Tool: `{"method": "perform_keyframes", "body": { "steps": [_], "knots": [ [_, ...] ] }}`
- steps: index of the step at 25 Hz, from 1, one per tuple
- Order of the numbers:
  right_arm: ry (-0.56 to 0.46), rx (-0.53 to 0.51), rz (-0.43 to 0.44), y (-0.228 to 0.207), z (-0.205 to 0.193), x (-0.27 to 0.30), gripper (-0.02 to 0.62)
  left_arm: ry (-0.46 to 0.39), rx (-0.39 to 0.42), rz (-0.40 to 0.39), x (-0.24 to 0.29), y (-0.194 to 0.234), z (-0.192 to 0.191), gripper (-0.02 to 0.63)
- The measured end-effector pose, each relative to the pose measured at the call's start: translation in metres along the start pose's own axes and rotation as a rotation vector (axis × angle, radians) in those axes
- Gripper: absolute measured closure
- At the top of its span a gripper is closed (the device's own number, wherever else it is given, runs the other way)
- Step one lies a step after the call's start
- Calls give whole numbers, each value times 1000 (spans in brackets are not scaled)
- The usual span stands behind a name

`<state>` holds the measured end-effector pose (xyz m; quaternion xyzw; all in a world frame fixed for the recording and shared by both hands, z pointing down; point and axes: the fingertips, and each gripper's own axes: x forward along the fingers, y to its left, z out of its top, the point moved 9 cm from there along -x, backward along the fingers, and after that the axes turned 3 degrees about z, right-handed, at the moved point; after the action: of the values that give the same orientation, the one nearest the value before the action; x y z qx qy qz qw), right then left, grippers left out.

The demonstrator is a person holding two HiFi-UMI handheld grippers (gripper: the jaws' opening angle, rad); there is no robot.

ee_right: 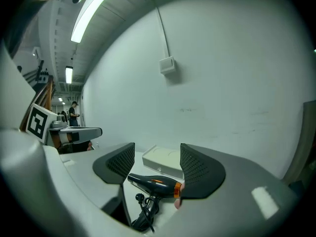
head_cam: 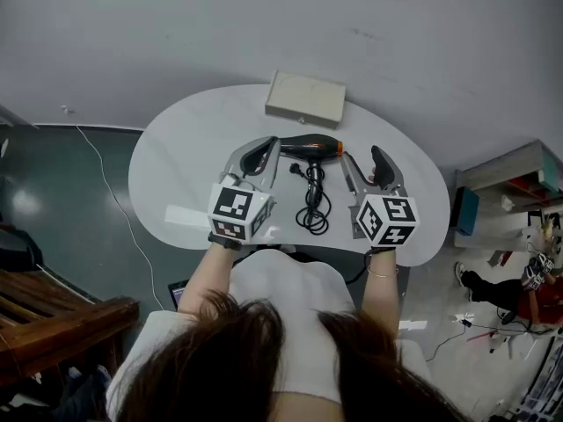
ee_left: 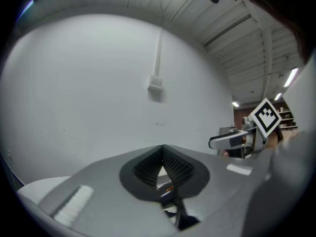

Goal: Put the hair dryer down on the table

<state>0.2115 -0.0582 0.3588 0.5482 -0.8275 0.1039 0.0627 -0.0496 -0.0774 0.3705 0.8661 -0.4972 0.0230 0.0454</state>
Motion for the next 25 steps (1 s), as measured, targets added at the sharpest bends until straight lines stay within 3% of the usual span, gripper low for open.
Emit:
{"method": "perform_keyframes", "body": {
  "steps": [8, 15, 25],
  "knots": [
    [-90, -64, -93, -7, 11, -35, 421, -22, 11, -21, -1, -5, 9, 551],
    [-129, -52, -128, -2, 4, -51, 476, -15, 9, -36, -4, -10, 7, 551],
    [-112, -19, -166, -5, -11, -63, 576, 13, -7, -37, -5, -10, -2, 551]
  ]
}}
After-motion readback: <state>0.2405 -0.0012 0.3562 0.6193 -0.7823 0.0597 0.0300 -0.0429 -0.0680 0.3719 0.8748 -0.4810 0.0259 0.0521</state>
